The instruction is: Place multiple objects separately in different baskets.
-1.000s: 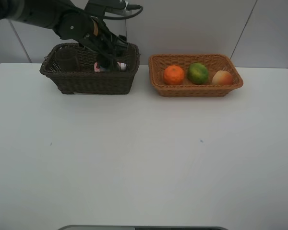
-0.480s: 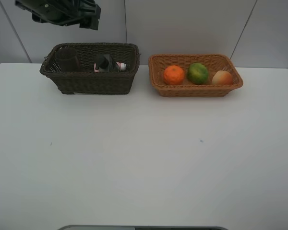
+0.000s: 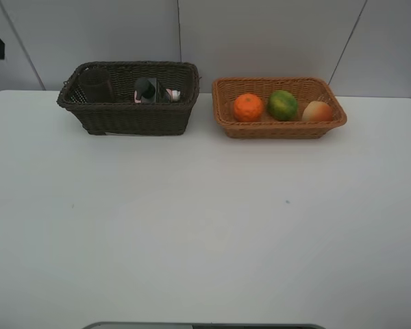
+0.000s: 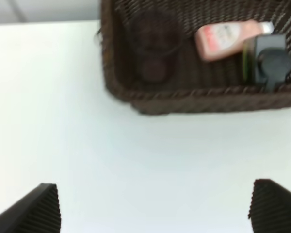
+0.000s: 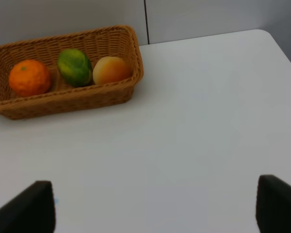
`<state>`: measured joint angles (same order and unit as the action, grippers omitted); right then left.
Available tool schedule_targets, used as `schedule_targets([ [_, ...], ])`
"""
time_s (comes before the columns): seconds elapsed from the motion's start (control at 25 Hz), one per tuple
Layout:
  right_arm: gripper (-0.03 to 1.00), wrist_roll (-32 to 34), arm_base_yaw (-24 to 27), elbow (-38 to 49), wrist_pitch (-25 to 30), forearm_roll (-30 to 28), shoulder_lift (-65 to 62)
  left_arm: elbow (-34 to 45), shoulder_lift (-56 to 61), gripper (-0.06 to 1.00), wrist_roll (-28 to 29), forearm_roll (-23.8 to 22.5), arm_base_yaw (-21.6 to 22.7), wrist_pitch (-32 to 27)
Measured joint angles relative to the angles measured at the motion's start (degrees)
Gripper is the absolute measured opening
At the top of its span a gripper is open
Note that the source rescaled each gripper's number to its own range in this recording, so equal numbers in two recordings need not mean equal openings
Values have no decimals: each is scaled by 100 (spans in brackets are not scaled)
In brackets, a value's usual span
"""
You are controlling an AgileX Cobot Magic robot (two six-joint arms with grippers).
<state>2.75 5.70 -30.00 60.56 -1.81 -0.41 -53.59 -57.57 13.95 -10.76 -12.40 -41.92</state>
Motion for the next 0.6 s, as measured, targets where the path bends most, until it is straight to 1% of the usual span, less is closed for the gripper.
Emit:
schedule_targets([
  [0.32, 80, 0, 0, 0, 0, 5, 0, 722, 2256, 100, -28, 391, 0, -1715],
  [0.44, 80, 0, 0, 0, 0, 5, 0, 991, 3040, 100, -42, 403, 0, -2194],
  [0.6, 80, 0, 0, 0, 0, 5, 0, 1279, 3943, 100, -271, 510, 0, -2563],
])
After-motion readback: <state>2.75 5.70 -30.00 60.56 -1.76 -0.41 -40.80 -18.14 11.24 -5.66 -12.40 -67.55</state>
